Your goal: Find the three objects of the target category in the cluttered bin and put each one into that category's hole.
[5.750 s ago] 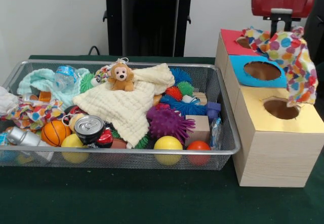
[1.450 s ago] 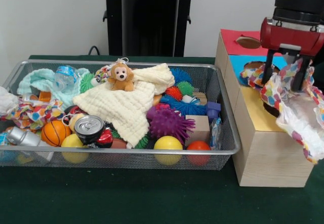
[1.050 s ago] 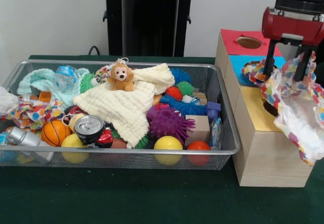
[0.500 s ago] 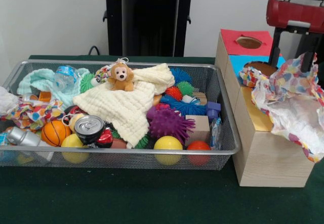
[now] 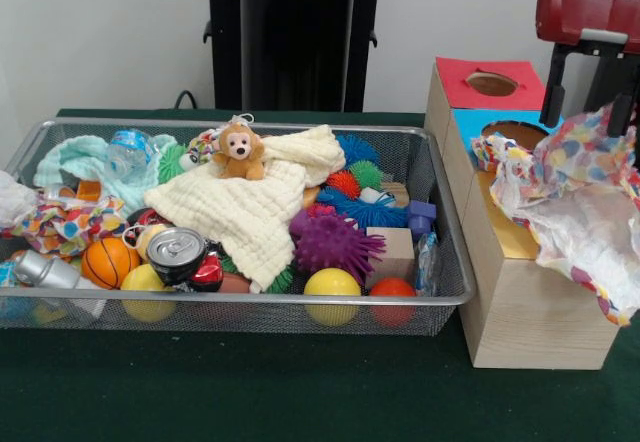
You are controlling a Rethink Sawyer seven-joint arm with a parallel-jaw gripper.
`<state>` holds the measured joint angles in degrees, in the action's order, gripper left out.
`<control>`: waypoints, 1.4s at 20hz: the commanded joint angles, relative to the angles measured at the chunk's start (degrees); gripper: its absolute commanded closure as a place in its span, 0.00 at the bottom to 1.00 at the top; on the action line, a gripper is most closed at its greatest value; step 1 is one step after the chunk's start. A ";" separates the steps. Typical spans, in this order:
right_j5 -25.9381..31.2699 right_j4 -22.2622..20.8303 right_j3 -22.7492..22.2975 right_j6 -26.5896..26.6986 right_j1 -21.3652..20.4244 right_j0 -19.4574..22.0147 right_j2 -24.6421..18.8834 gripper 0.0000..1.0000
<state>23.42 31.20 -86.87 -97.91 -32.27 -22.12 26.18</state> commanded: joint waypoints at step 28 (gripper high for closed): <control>13.08 -2.62 3.99 -14.33 3.70 -0.37 -0.82 1.00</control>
<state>27.70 30.28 -85.39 -97.91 -31.51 -22.36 27.33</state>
